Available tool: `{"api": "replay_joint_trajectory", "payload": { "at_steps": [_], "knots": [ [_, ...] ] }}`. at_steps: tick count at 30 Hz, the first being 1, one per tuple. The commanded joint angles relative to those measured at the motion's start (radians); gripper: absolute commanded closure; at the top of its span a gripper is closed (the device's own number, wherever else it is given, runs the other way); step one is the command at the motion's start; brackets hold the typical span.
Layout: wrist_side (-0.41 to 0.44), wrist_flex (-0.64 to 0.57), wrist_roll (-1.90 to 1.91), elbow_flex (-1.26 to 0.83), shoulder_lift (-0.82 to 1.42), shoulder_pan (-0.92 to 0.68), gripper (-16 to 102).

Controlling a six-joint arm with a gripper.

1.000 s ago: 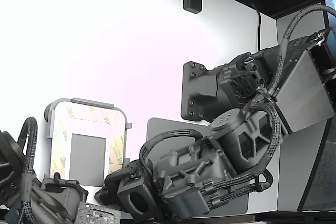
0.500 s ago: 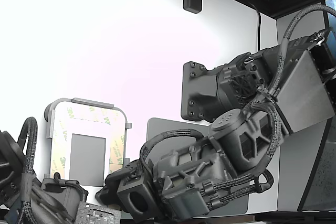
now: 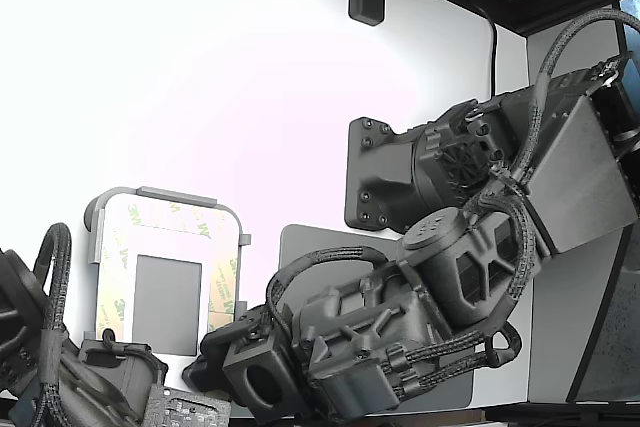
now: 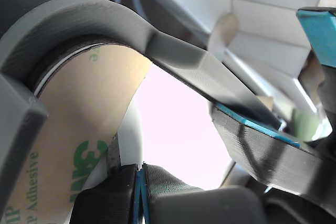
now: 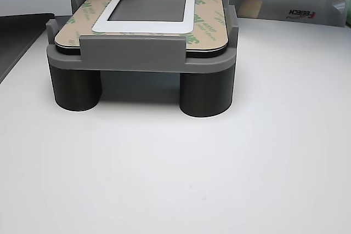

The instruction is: Peel off protective film from adhesive tape.

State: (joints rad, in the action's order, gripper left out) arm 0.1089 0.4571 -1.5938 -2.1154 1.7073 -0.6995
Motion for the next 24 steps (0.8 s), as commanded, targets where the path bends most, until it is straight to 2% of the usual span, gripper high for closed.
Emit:
{"api": "replay_joint_trajectory", "payload": {
  "at_steps": [1,24],
  "knots": [
    [-0.003,-0.003,0.0,0.028,0.037,0.008,97],
    [-0.015,-0.018,-0.054,0.044,0.002,0.026,97]
  ]
}}
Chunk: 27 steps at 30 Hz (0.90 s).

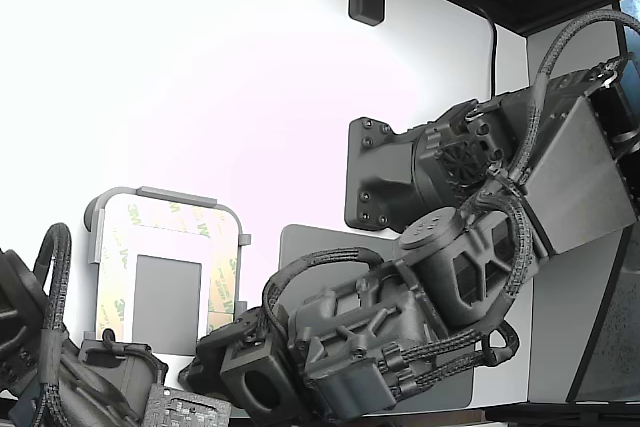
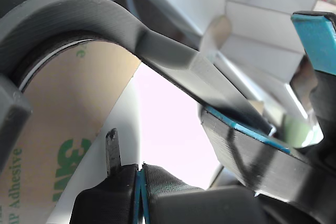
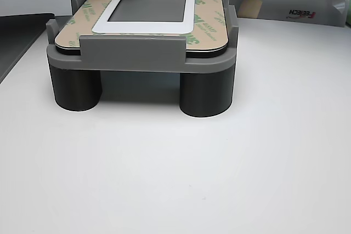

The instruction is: Peel off protective film from adhesive tape.

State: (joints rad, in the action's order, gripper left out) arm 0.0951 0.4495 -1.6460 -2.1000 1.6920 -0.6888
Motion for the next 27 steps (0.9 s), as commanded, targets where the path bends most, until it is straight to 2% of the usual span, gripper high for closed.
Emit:
{"api": "replay_joint_trajectory", "payload": {
  "at_steps": [1,16,27],
  "knots": [
    [-0.003,-0.011,-0.002,0.029,0.017,0.015,97],
    [-0.003,-0.034,0.005,-0.012,0.032,0.008,97],
    [0.006,-0.005,0.018,0.0,0.044,-0.003,97]
  ]
}}
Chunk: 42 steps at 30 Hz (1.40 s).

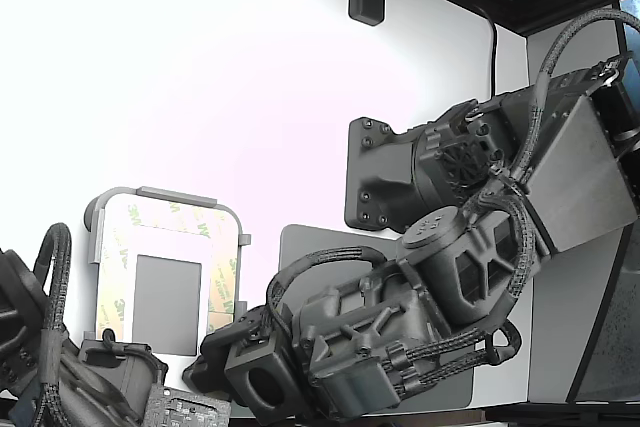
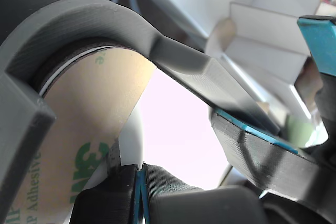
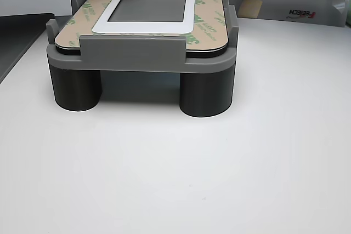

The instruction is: Peel off protective film from adhesive tape.

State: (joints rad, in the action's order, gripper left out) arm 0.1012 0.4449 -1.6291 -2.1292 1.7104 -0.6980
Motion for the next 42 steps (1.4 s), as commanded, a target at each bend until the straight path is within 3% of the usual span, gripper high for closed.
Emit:
{"api": "replay_joint_trajectory", "payload": {
  "at_steps": [1,42],
  "knots": [
    [0.0,0.003,0.002,0.032,0.026,0.006,97],
    [-0.002,0.049,0.006,0.061,0.035,0.003,97]
  ]
}}
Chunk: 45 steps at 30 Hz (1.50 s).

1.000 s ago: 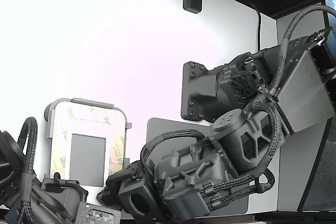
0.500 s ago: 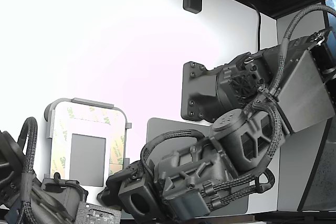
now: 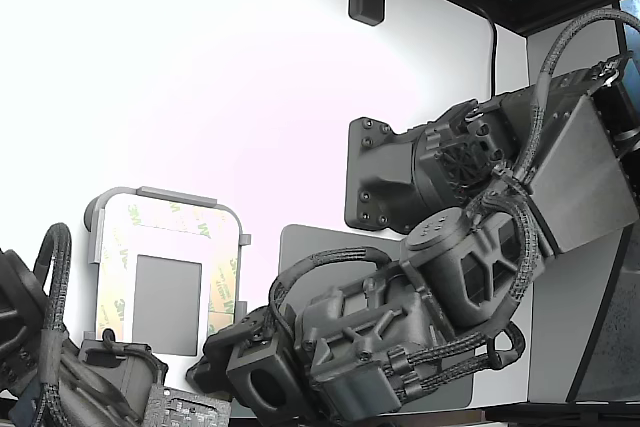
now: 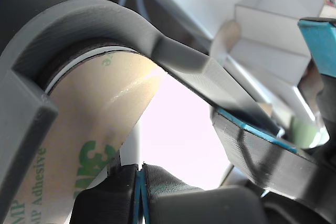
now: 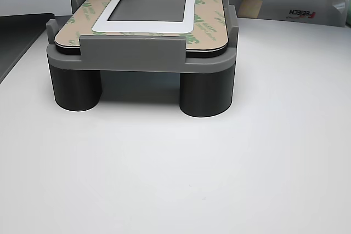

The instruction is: Peel off protective film from adhesive tape.

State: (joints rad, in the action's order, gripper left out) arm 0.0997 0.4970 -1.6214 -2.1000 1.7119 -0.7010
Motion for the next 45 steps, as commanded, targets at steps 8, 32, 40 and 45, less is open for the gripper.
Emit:
{"api": "replay_joint_trajectory", "payload": {
  "at_steps": [8,32,40,45],
  "knots": [
    [0.002,0.006,-0.002,0.041,0.035,0.005,97],
    [-0.006,-0.092,-0.025,-0.017,0.029,0.005,97],
    [-0.005,-0.046,-0.029,0.038,0.008,0.005,97],
    [-0.011,-0.015,-0.035,0.078,-0.017,0.017,97]
  ]
}}
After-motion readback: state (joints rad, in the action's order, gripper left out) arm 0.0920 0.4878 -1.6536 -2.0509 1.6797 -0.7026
